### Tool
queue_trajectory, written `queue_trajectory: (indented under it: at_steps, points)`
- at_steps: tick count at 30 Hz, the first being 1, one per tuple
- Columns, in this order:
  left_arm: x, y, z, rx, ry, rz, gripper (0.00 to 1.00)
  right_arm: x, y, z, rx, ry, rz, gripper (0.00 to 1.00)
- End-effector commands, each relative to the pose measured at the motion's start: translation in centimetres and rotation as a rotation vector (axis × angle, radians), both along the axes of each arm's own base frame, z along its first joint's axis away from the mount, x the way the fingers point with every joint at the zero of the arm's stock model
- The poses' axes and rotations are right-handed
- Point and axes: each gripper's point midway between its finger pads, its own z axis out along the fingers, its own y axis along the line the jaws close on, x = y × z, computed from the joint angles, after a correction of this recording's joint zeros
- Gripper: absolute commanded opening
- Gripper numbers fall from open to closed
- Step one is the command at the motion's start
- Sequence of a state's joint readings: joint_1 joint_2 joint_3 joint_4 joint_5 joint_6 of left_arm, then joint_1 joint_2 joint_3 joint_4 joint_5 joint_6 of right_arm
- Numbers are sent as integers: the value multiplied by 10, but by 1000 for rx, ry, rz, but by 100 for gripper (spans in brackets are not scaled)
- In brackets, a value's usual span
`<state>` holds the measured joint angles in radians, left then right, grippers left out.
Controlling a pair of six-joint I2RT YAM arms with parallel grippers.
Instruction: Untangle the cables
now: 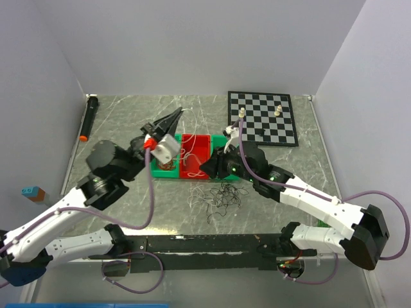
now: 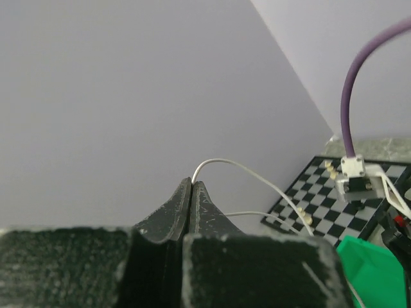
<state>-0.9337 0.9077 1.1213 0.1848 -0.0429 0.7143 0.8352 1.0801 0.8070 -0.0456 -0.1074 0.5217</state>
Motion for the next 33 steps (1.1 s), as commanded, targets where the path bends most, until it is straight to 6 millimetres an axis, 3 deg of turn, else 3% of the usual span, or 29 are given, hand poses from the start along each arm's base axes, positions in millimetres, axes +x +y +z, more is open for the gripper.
queue_trajectory:
  at_steps: [1, 8, 16, 23, 28, 33]
  points:
    - [37, 10, -29, -93, 104, 174, 1, 9, 9, 23, 27, -48, 17, 48]
    - [70, 11, -68, -115, 181, 276, 1, 11, 5, 6, 17, -22, 4, 54]
    - [115, 15, -80, -158, 257, 323, 1, 8, -18, -2, 13, -57, -68, 54]
    - [125, 1, -104, -118, 320, 282, 1, 1, -40, -16, 0, -23, -130, 52]
    - [130, -9, -147, -52, 418, 262, 1, -2, -55, -23, 4, -3, -189, 56]
    - [131, -18, -205, 12, 560, 249, 1, -3, -70, -27, 9, 3, -240, 58]
